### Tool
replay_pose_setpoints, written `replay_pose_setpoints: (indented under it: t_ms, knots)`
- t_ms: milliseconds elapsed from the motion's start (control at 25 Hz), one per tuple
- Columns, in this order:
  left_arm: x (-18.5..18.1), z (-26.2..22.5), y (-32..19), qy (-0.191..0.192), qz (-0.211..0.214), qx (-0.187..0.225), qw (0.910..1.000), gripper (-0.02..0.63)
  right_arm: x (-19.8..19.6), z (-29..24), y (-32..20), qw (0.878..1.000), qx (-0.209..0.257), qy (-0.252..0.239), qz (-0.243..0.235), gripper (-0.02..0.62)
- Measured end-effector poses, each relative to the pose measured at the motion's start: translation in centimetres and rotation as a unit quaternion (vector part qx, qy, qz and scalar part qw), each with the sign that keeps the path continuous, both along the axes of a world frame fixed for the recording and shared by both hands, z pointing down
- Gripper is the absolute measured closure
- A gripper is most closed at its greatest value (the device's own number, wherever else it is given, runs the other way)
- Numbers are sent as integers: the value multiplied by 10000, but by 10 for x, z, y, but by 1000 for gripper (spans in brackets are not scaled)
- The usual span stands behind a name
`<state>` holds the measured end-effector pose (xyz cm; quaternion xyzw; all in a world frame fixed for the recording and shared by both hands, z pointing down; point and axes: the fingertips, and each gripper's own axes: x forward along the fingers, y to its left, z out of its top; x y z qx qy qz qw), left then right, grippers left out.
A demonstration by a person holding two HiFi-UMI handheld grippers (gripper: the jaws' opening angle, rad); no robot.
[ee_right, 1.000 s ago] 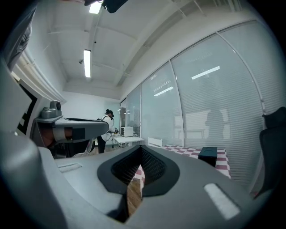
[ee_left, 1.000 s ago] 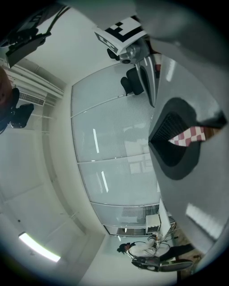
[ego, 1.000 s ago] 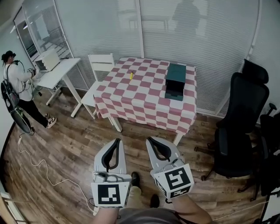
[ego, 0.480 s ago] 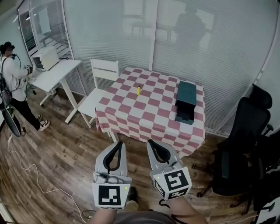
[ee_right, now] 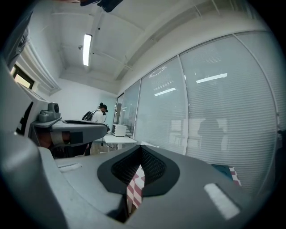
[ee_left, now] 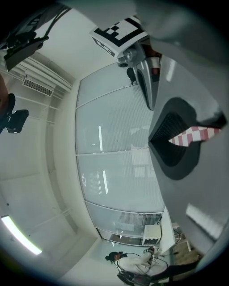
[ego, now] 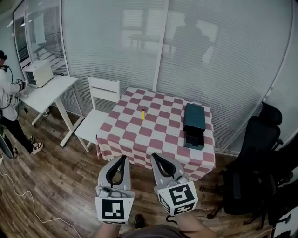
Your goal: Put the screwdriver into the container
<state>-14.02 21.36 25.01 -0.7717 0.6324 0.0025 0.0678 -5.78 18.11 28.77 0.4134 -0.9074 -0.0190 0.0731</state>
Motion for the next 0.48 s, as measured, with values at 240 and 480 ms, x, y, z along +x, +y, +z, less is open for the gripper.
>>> replay_pose_setpoints:
  t_ms: [240,480]
  knots:
    - [-5,12,-24,-29,72,-137,9999,606,4,5,-22,9998,-27,40,167,571]
    - [1,28,-60,-100,174,-316,9993,606,8,19,-58,9996,-162,8,223,571]
